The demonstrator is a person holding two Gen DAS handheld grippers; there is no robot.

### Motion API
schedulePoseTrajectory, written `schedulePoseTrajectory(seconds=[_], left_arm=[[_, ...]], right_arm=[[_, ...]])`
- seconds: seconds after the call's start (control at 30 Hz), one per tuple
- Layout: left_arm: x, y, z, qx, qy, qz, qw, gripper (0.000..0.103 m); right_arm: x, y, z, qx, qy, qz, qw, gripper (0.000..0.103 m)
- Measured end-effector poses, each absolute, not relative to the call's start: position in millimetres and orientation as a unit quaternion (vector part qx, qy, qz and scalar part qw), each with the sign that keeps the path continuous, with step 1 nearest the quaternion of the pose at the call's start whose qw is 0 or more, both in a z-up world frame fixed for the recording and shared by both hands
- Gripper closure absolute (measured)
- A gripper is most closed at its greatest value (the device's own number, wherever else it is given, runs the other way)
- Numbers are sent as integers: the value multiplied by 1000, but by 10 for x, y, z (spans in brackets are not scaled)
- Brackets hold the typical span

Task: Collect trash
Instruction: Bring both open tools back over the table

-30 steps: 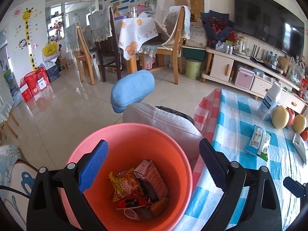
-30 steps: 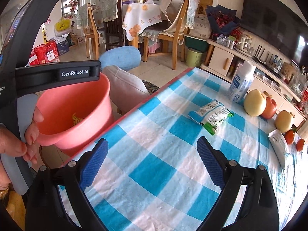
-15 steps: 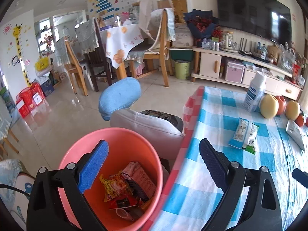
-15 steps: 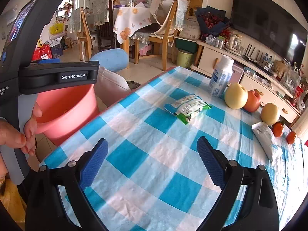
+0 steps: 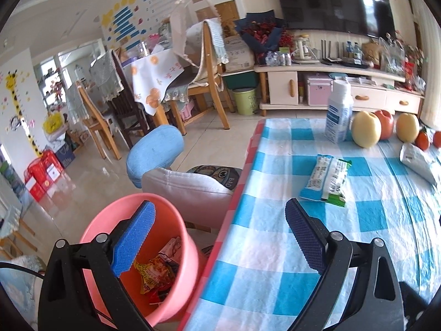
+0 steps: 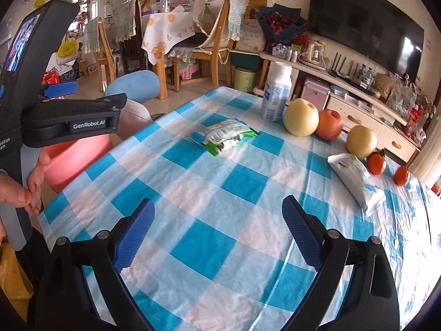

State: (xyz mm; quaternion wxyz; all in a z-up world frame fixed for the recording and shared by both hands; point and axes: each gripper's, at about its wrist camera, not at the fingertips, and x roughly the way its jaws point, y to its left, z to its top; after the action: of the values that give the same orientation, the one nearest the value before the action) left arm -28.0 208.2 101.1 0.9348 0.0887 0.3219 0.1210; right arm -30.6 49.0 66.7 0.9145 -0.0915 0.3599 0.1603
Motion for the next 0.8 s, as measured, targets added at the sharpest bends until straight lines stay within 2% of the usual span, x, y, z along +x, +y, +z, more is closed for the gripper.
schedulePoseTrajectory(seconds=[0.8], left_arm=[[-290,1225,679,155,349,54,923,9]], right_arm=[[-214,-422,493,-32,374,128,918,9]])
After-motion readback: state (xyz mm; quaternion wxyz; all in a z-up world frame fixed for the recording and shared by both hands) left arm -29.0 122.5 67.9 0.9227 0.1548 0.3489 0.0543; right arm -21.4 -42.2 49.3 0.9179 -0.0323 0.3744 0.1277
